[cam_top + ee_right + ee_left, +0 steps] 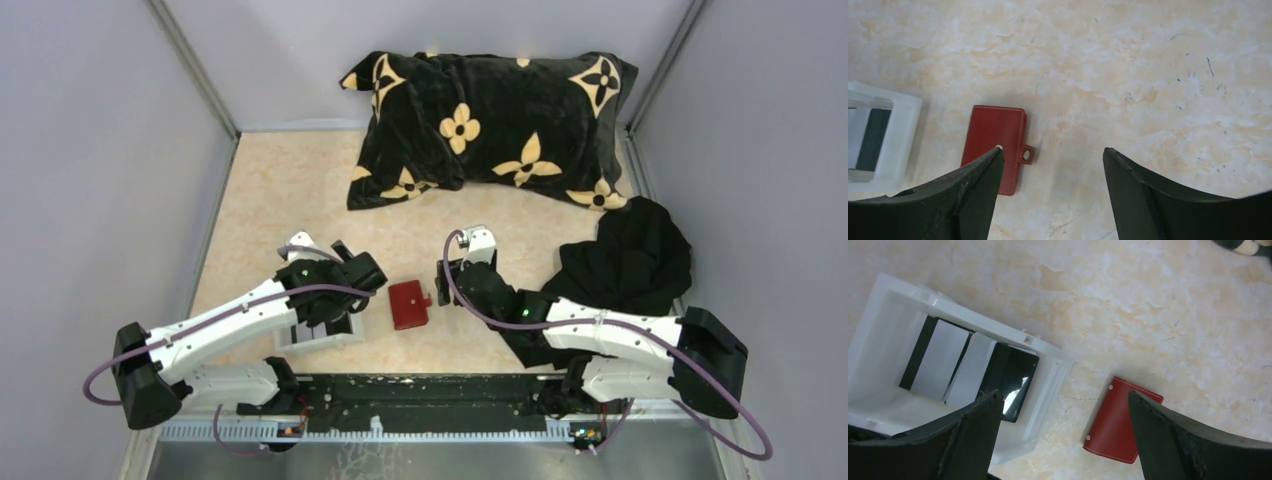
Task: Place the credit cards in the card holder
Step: Move the storage box to the center of the board.
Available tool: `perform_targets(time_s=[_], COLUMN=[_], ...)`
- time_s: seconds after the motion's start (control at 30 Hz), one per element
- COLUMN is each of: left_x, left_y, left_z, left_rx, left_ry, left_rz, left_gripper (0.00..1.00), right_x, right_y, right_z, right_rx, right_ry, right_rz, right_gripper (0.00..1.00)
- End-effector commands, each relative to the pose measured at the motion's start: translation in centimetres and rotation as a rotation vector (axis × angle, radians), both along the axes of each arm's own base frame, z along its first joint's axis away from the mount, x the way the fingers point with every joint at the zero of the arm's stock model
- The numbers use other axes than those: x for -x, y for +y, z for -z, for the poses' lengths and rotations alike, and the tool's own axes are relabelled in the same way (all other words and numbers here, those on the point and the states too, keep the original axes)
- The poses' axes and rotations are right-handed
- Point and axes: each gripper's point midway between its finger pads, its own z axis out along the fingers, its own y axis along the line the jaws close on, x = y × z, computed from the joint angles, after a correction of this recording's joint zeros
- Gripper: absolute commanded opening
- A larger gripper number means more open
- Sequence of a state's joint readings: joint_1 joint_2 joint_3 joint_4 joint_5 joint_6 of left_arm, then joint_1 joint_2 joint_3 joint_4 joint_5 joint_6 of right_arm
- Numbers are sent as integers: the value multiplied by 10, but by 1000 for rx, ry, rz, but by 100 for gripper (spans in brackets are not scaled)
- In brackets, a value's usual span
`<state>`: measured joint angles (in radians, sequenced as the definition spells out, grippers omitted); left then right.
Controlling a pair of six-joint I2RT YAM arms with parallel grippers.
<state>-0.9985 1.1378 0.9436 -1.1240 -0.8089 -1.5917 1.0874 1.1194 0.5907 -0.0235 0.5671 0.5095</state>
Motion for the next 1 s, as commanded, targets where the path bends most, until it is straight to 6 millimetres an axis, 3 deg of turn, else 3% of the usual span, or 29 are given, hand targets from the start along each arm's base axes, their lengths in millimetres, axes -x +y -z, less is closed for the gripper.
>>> perform_targets(time_s=[0.0, 0.33, 0.47, 0.7, 0.97], left_x=[20, 40, 32, 12, -7], left_y=[32, 52, 55, 62, 68], left_z=[1, 28, 27, 15, 27], left_rx=[-72, 19, 81, 40, -2], left_ry=[61, 73, -8, -104, -110], left_rz=[-115, -283, -355, -436, -523], left_gripper=[99, 99, 99, 99, 99], right_x=[-6, 6, 7, 9, 9], right_y=[28, 77, 84, 92, 99], right_z=[-39, -38, -34, -28, -23], right_rx=[-93, -111, -105, -88, -73], right_ry=[-46, -29, -35, -31, -31], right_rz=[-30, -200, -238, -275, -304], right_gripper=[73, 73, 73, 73, 73])
